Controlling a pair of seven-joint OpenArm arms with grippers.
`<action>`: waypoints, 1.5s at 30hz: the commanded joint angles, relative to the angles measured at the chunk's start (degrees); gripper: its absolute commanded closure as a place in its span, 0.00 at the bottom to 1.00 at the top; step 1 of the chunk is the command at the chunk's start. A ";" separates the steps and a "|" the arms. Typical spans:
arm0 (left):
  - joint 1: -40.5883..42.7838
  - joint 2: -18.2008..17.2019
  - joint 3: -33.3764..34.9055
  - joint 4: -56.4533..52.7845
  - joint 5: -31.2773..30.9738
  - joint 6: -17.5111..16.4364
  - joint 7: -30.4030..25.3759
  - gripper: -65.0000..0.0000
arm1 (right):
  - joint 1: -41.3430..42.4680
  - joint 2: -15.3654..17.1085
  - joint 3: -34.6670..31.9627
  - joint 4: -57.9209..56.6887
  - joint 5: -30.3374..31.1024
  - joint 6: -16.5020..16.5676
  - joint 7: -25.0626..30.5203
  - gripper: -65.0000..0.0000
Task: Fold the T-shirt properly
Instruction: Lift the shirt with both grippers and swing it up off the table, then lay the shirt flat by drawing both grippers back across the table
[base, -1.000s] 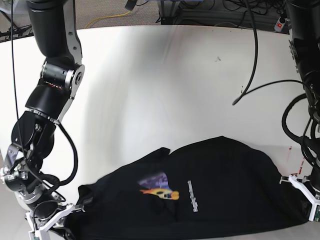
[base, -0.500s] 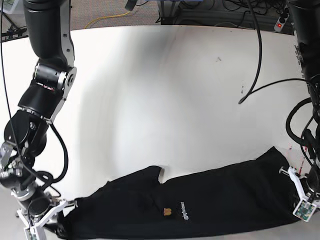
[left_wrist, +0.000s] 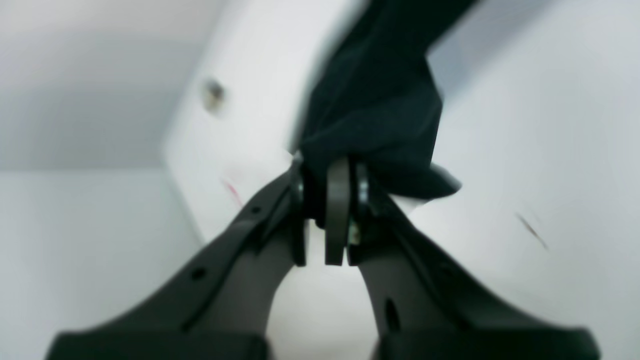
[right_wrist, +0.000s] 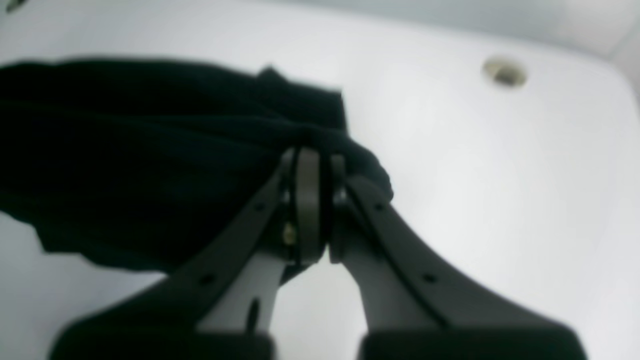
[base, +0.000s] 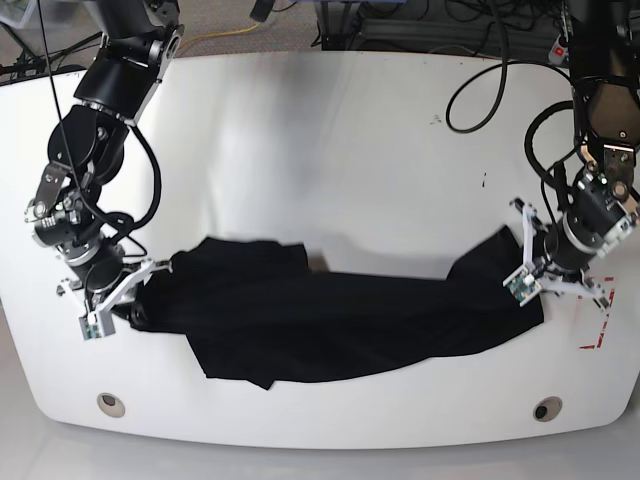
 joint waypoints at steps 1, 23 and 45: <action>2.13 -0.46 -0.64 0.82 0.48 0.51 -0.42 1.00 | -1.59 0.59 1.41 1.35 1.98 -0.11 2.04 1.00; 24.20 2.62 -4.95 0.65 0.57 0.51 -0.60 0.82 | -21.63 -0.20 6.95 0.83 16.92 -0.81 1.78 0.90; 23.06 9.74 -33.17 0.21 -4.79 0.51 -0.60 0.29 | -32.36 -1.34 17.94 0.83 34.94 -0.19 -5.34 0.23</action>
